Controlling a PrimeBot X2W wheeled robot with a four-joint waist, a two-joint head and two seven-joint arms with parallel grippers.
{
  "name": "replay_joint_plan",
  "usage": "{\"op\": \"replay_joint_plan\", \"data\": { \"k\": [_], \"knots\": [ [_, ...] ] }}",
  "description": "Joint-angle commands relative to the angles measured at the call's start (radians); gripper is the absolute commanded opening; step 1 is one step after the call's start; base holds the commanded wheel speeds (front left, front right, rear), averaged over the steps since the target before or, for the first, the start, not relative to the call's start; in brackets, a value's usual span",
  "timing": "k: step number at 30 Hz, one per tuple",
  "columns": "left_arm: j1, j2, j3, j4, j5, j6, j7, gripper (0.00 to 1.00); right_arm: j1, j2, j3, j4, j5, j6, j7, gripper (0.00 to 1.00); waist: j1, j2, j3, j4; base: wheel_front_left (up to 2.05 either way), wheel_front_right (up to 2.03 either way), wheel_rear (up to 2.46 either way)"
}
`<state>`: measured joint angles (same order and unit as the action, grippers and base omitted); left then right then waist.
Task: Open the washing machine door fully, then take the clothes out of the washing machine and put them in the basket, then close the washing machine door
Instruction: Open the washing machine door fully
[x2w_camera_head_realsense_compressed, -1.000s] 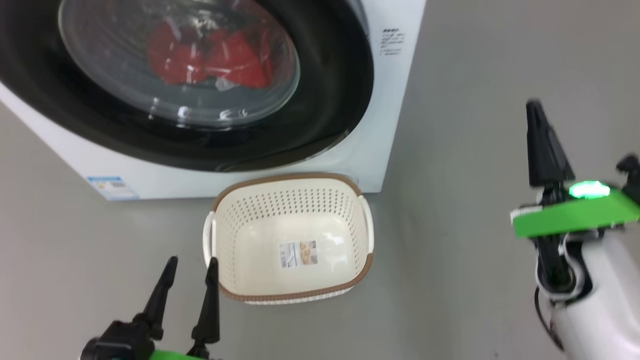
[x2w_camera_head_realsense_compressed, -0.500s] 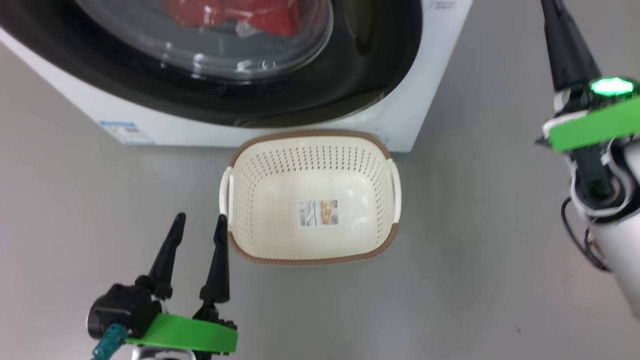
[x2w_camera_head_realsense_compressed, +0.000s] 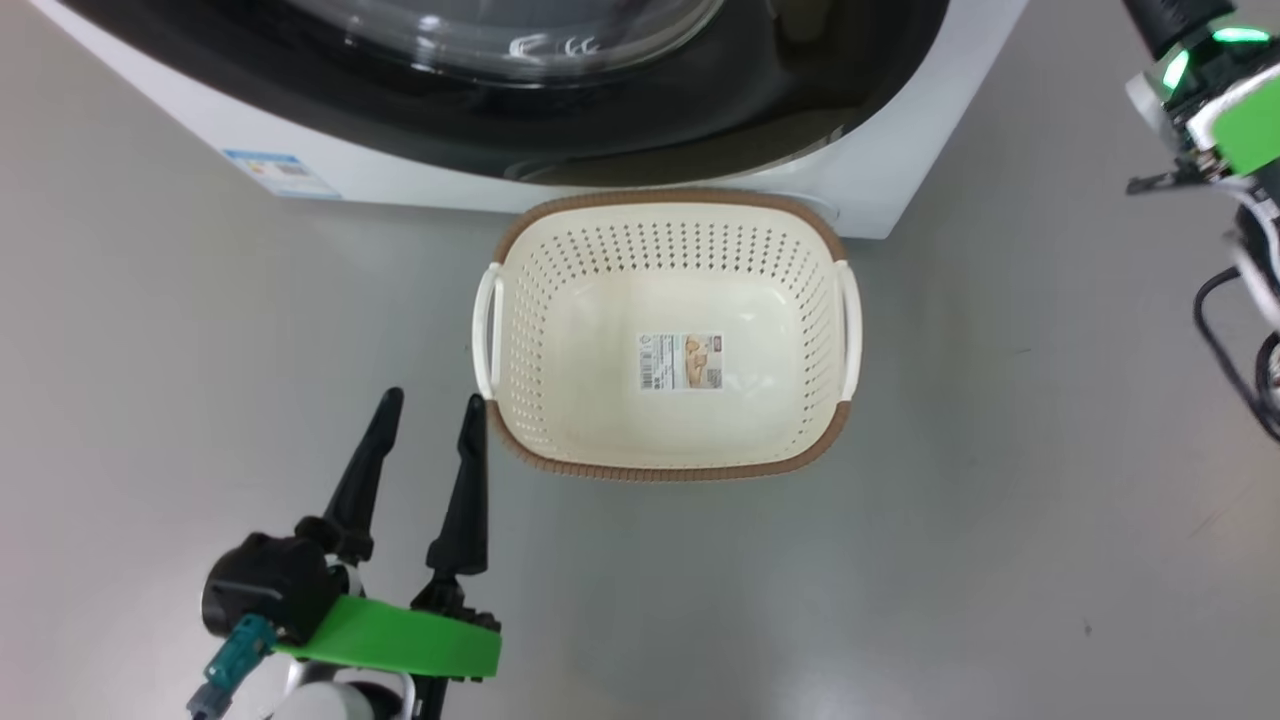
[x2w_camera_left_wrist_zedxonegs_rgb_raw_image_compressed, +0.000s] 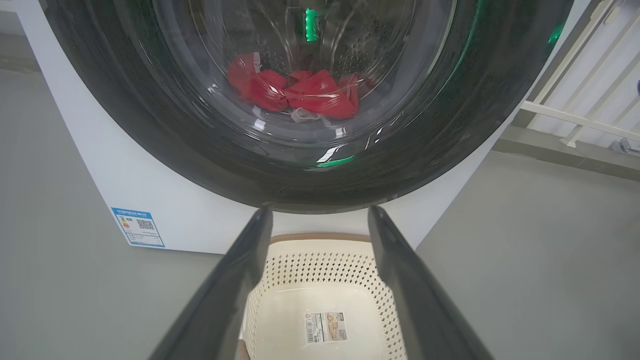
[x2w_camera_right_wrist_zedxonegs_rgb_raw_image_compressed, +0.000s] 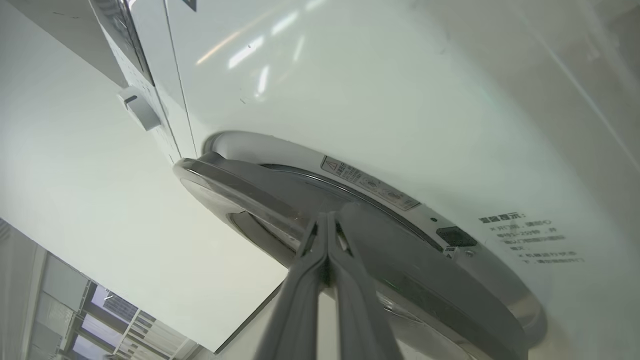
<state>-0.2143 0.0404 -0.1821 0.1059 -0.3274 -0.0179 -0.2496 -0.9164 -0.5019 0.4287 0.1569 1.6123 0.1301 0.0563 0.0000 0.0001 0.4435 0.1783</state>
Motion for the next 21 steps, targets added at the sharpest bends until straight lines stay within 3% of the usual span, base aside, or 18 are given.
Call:
{"op": "replay_joint_plan", "data": {
  "k": [1, 9, 21],
  "knots": [
    [-0.029, 0.01, 0.024, -0.021, -0.006, 0.006, -0.012, 1.0, -0.017, -0.006, -0.017, -0.022, 0.038, 0.001, 0.039, 0.0, 0.0, -0.0001, 0.023, 0.019, 0.0, 0.0, 0.0],
    [-0.044, 0.01, 0.011, -0.017, -0.015, 0.004, -0.012, 1.0, -0.055, 0.003, -0.11, 0.034, 0.152, 0.001, 0.244, 0.0, 0.0, -0.0001, 0.049, 0.042, 0.0, 0.0, 0.0],
    [-0.054, 0.01, -0.005, -0.015, -0.026, 0.003, -0.012, 1.0, -0.118, 0.056, -0.176, 0.176, 0.196, 0.001, 0.442, 0.0, 0.0, -0.0001, 0.081, 0.054, 0.0, 0.0, 0.0]
  ]
}}
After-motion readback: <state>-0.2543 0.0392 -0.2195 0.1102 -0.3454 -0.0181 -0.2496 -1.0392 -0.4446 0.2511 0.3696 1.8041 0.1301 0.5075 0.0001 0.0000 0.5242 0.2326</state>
